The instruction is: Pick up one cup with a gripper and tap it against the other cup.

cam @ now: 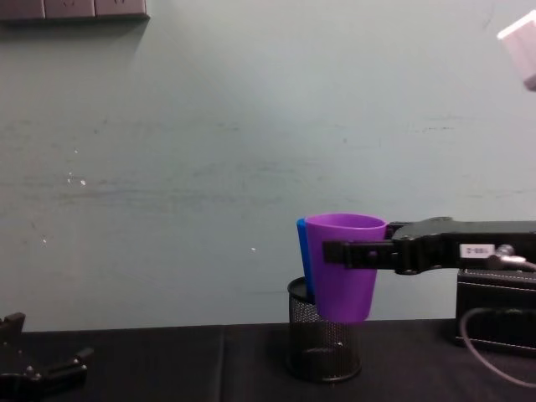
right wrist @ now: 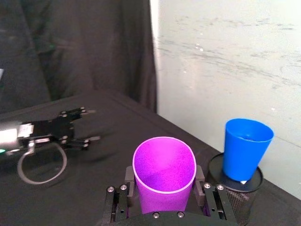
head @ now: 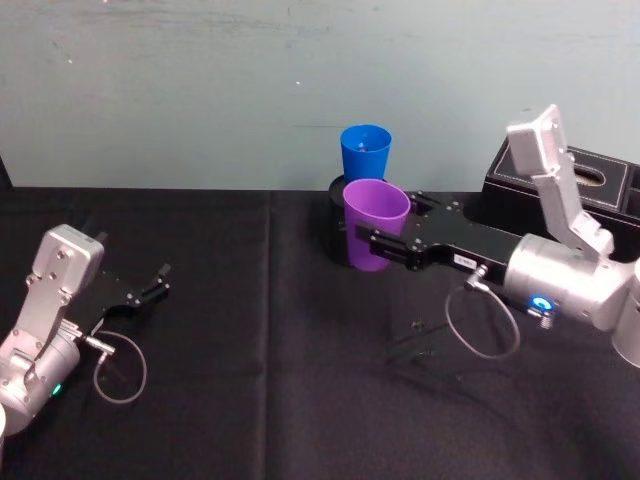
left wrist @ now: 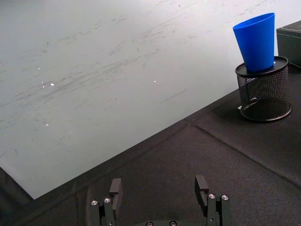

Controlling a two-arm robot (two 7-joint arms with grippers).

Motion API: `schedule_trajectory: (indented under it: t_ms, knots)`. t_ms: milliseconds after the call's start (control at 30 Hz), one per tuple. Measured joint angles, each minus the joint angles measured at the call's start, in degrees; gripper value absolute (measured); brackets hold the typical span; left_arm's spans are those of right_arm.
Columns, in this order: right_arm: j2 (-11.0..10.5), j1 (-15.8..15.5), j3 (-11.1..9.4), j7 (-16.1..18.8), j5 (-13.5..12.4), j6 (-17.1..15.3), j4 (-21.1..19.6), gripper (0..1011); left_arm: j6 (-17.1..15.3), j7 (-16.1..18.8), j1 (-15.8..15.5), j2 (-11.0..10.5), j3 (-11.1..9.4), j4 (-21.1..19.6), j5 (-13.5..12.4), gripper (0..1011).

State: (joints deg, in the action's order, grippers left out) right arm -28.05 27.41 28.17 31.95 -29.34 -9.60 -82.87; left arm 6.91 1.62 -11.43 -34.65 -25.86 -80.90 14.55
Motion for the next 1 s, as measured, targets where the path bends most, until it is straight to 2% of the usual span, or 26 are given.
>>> schedule_trajectory:
  t_ms: [233, 533, 1000]
  knots:
    - [3.51, 3.64, 0.82, -2.81, 1.49, -0.24, 4.93, 718, 0.00, 0.00, 0.00, 0.00, 0.00, 0.00, 0.00, 1011]
    - [7.53, 6.94, 0.66, -5.35, 3.34, 0.64, 11.35, 718, 0.00, 0.00, 0.00, 0.00, 0.00, 0.00, 0.00, 1011]
    - [11.57, 8.94, -1.05, -7.03, 5.59, 3.23, 16.86, 718, 0.00, 0.00, 0.00, 0.00, 0.00, 0.00, 0.00, 1011]
